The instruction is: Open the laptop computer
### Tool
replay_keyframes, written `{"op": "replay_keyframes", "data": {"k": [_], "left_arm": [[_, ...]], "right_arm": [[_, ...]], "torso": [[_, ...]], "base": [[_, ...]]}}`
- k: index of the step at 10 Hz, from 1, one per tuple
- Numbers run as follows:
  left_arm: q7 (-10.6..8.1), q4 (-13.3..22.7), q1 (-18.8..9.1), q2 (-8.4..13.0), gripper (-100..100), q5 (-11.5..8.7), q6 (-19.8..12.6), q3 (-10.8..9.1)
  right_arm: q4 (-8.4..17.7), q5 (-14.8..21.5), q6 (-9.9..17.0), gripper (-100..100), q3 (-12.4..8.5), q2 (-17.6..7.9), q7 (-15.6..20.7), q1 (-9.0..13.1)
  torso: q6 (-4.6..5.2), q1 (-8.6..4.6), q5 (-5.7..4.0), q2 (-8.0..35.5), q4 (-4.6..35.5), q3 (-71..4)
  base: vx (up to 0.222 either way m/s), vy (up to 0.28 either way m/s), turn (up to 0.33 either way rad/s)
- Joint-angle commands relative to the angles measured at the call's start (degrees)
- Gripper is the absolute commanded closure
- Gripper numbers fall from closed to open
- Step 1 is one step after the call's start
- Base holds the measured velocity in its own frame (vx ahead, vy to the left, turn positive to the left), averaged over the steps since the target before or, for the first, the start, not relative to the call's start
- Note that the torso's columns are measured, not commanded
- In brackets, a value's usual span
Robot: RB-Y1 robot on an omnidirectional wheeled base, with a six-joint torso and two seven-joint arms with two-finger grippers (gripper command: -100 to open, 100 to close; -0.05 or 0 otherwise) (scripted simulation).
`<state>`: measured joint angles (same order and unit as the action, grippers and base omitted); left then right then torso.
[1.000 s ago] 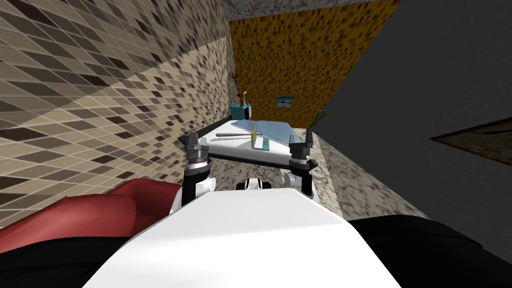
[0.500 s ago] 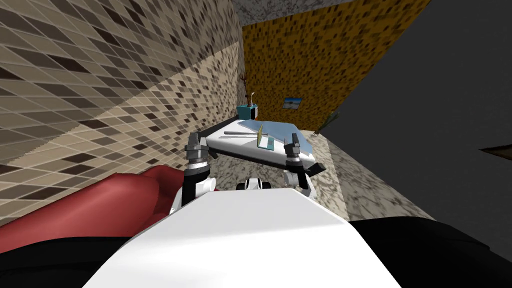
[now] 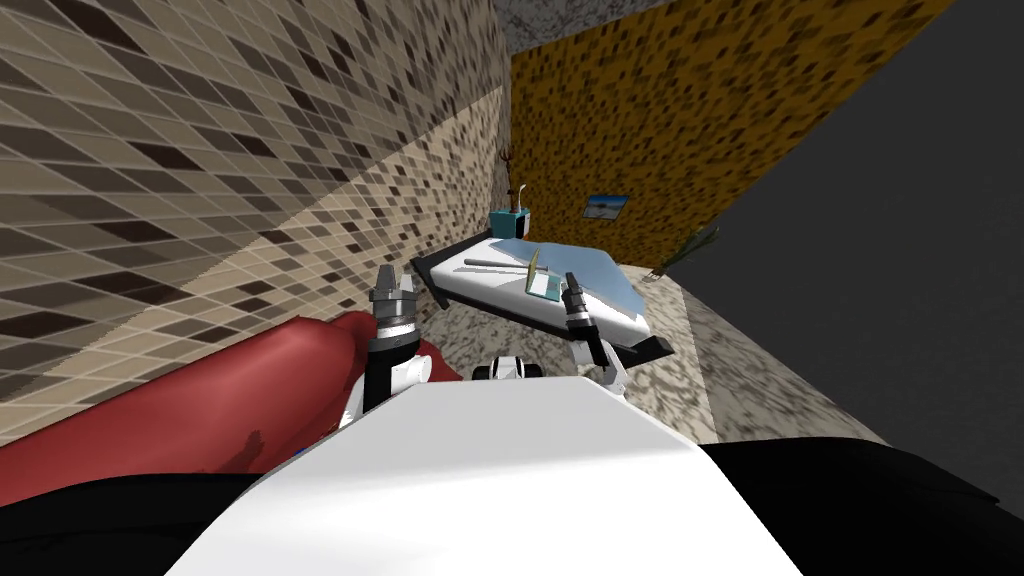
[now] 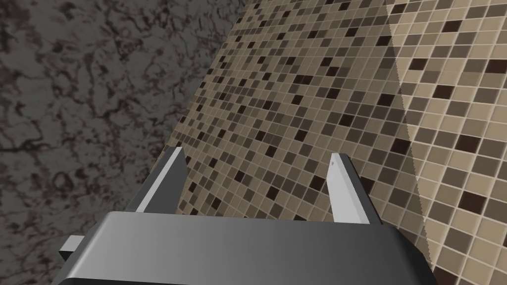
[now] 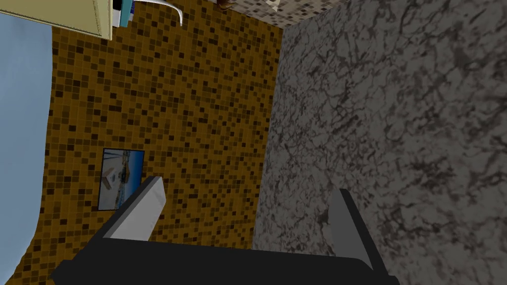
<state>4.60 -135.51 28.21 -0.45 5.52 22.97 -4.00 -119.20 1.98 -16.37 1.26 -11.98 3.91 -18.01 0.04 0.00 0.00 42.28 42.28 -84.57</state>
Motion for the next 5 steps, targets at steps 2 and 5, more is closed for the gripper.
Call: {"op": "replay_keyframes", "data": {"k": [2,5], "left_arm": [[0.0,0.0,0.0,0.0,0,0.0,0.0,0.0],[0.0,0.0,0.0,0.0,0,0.0,0.0,0.0]], "right_arm": [[4.5,0.9,2.0,-100,-0.4,-2.4,2.0,1.9],[9.8,2.9,6.1,-100,-0.3,-5.8,6.0,4.6]], "torso": [[-0.08,0.0,-0.01,0.0,0.0,0.0],[0.0,0.0,0.0,0.0,0.0,0.0]], "base": [[-0.034,0.03,0.176],[-0.041,0.038,0.205]]}}
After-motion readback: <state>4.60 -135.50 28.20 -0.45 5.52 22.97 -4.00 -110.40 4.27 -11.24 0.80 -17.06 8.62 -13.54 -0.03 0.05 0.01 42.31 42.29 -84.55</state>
